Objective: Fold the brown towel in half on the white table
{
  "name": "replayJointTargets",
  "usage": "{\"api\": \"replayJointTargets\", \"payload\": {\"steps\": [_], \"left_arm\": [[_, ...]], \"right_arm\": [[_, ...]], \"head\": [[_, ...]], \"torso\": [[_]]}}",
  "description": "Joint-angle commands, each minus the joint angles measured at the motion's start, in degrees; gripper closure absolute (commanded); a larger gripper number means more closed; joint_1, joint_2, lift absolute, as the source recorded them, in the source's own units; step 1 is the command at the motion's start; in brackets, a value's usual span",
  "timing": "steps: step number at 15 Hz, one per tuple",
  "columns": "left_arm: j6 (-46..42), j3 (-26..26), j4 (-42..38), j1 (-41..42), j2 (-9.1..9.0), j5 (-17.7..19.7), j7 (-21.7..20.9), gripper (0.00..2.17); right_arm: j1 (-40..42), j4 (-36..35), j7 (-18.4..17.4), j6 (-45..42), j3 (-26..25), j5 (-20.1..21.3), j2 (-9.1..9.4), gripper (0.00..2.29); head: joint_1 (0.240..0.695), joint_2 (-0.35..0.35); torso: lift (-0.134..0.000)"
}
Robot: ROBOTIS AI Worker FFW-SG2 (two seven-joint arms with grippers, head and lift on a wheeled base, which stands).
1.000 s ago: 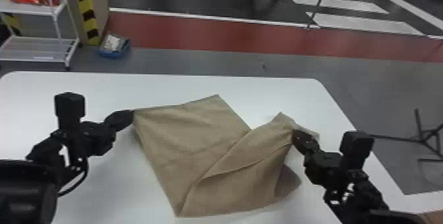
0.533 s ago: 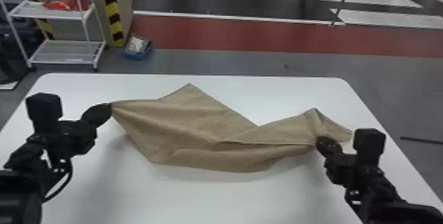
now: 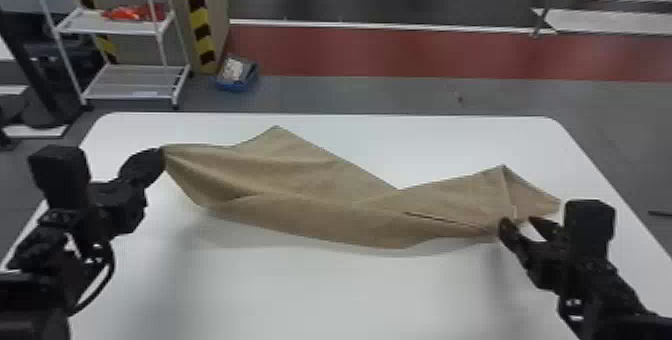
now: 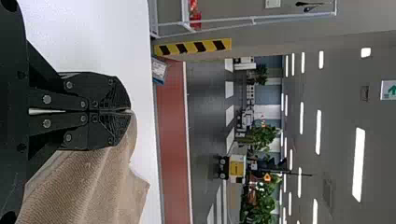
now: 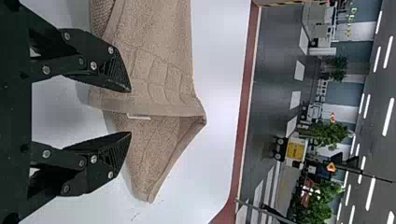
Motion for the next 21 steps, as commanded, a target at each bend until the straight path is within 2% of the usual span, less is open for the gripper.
{"api": "replayJointTargets", "payload": {"steps": [1, 6, 13, 14, 16, 17, 19, 20, 21], "left_arm": [[0.1, 0.01, -0.5, 0.25, 0.0, 0.02, -0.1, 2.03], [0.1, -0.78, -0.5, 0.86, -0.09, -0.25, -0.19, 2.03], [0.45, -1.22, -0.85, 2.01, -0.09, -0.6, -0.27, 2.03], [0.45, -1.4, -0.76, 2.09, -0.09, -0.77, -0.27, 2.03], [0.45, -1.75, -0.76, 2.09, -0.18, -0.95, -0.27, 2.03], [0.45, -1.84, -0.76, 2.09, -0.18, -0.95, -0.27, 2.03], [0.63, -1.84, -0.76, 1.83, -0.09, -0.95, -0.27, 2.03], [0.8, -1.84, -0.76, 1.83, -0.09, -0.95, -0.19, 2.03], [1.15, -1.84, -0.76, 1.74, -0.09, -0.95, -0.19, 2.03]], "right_arm": [[0.77, 0.06, 0.83, -1.28, -1.05, -1.4, -0.01, 0.54], [2.62, 0.94, 1.62, -4.44, -0.78, -3.95, -0.01, 0.54], [1.21, 3.14, 1.62, -4.09, -0.08, -2.89, -0.19, 0.57], [1.12, 3.32, 2.15, -3.74, -0.08, -2.81, -0.19, 0.69], [0.86, 3.58, 2.41, -3.74, -0.08, -2.72, -0.28, 0.75], [0.86, 3.49, 2.59, -3.56, -0.08, -2.81, -0.28, 0.89], [0.86, 3.05, 2.85, -3.39, -0.17, -3.25, -0.19, 1.0], [0.86, 2.88, 3.12, -3.04, -0.25, -3.42, -0.28, 1.15], [0.77, 2.79, 3.12, -2.86, -0.43, -3.42, -0.28, 1.15]], "head": [[0.695, -0.078], [0.695, -0.082], [0.695, -0.082], [0.695, -0.082], [0.695, -0.084], [0.695, -0.086], [0.695, -0.088], [0.695, -0.088], [0.695, -0.087]], "torso": [[-0.123], [-0.123], [-0.123], [-0.123], [-0.123], [-0.123], [-0.123], [-0.123], [-0.123]]}}
